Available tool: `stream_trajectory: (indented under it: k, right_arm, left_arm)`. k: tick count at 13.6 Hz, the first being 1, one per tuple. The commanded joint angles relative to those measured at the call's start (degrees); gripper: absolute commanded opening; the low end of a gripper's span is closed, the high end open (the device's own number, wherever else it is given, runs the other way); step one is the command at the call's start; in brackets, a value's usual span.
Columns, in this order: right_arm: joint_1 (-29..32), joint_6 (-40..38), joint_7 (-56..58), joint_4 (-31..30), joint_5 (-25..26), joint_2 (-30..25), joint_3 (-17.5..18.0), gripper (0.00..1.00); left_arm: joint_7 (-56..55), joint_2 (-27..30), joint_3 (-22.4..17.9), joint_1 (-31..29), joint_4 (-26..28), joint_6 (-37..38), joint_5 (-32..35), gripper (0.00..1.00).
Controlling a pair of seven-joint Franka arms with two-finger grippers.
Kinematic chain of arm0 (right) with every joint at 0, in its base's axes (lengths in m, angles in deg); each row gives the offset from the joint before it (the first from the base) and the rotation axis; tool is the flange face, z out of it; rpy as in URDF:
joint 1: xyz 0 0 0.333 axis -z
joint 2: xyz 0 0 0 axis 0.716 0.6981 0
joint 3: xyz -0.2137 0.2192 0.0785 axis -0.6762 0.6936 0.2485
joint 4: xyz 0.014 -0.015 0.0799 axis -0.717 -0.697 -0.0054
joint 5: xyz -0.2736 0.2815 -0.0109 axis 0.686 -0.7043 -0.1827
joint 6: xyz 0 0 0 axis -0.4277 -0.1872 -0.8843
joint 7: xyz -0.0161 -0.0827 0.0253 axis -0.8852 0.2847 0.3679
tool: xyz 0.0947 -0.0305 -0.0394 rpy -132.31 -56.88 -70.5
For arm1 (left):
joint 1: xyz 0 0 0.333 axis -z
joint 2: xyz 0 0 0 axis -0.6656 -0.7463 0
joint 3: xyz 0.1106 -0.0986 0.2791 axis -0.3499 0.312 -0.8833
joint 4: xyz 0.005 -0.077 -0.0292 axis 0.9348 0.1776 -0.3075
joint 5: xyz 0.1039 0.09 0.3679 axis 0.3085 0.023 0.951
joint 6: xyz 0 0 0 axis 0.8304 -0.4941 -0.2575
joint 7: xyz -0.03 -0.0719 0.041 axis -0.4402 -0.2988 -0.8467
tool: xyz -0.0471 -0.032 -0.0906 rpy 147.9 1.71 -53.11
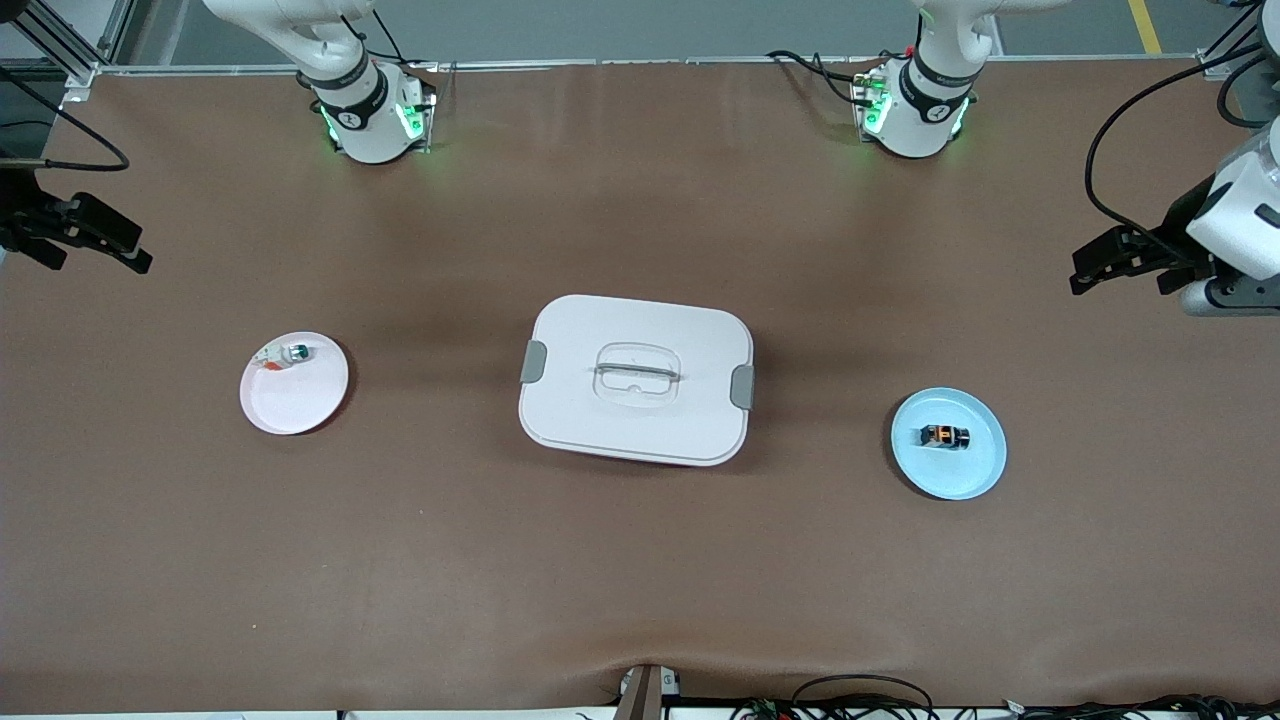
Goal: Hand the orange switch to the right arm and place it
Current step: 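Move the left gripper down over the switch on the blue plate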
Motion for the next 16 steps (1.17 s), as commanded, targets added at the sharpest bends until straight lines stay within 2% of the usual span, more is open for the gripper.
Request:
stream_trajectory:
  k: [1, 6, 12, 16]
  right_arm:
    - [-0.1, 0.1, 0.5, -1.0, 0.6, -1.0, 0.1, 1.0]
    - [-0.1, 0.1, 0.6, -1.0, 1.2, -1.0, 0.1, 1.0]
    - [0.0, 0.1, 0.6, -1.0, 1.2, -1.0, 0.1, 1.0]
    - [0.0, 0.1, 0.6, -1.0, 1.1, -1.0, 0.1, 1.0]
  left_arm:
    - [0.3, -2.6, 0.1, 0.3, -1.1, 1.0, 0.9, 1.0]
    - [0.3, -7.3, 0.2, 0.4, 0.3, -3.1, 0.8, 1.0]
    - [0.0, -10.0, 0.3, 0.5, 9.3, -18.4, 0.7, 1.0]
    - [0.0, -15.7, 0.4, 0.7, 9.7, -24.4, 0.9, 1.0]
